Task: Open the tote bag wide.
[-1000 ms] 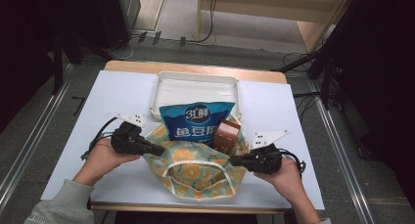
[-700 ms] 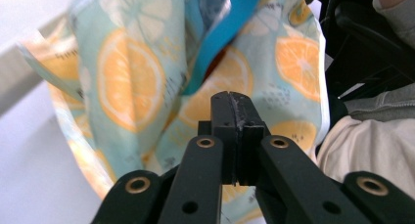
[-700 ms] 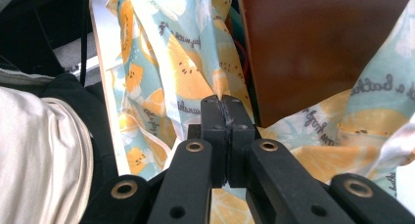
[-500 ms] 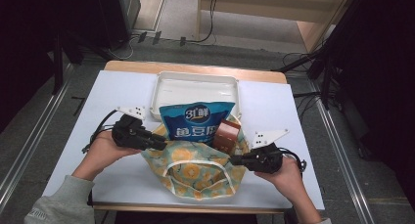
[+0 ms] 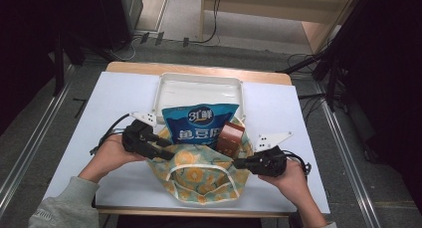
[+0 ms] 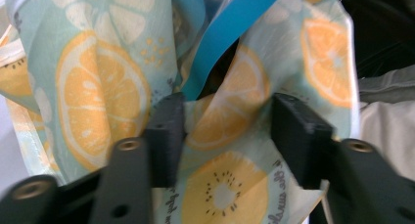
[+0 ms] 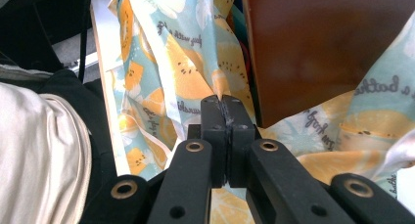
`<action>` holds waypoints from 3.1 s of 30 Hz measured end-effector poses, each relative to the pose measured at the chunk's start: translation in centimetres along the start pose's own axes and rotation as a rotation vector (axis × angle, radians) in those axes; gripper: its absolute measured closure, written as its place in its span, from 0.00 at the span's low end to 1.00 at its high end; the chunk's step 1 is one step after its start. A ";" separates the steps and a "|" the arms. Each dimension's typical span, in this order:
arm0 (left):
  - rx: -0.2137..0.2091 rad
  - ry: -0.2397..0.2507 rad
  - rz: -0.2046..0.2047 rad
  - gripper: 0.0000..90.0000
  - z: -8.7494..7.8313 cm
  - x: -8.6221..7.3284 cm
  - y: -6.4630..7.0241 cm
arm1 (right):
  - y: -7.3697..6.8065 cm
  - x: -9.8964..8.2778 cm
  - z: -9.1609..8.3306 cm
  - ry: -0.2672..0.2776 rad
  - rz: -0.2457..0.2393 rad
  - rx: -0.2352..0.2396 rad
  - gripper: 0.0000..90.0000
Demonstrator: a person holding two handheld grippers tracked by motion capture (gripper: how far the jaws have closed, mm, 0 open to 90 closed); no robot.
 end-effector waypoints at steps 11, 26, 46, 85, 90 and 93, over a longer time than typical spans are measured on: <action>-0.026 0.041 -0.009 1.00 -1.2 -0.3 0.8 | -0.1 0.0 -0.3 0.013 0.003 0.008 1.00; -0.016 0.097 0.029 1.00 -2.5 -2.2 3.3 | -1.1 -0.5 -0.3 0.024 -0.005 0.031 1.00; -0.039 0.087 -0.017 0.99 -0.7 -4.0 3.3 | -1.4 -1.6 1.2 -0.020 0.000 0.065 1.00; -0.048 0.125 -0.069 1.00 2.0 -5.3 1.7 | -0.6 -2.5 5.4 -0.070 -0.026 0.114 1.00; -0.051 0.125 -0.079 1.00 2.0 -5.4 1.5 | -0.5 -2.5 5.8 -0.085 -0.023 0.116 1.00; -0.048 0.127 -0.075 1.00 2.1 -5.5 1.3 | -0.4 -2.6 5.9 -0.085 -0.022 0.122 1.00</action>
Point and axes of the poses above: each handheld gripper's, and its own axes: z roughly forward along the jaws, x roughly out of its top, y roughly to its right, the point moved 2 cm from there along z, roughly forward along the jaws, and after that the axes turned 5 degrees about -y, right-handed, at the moved point
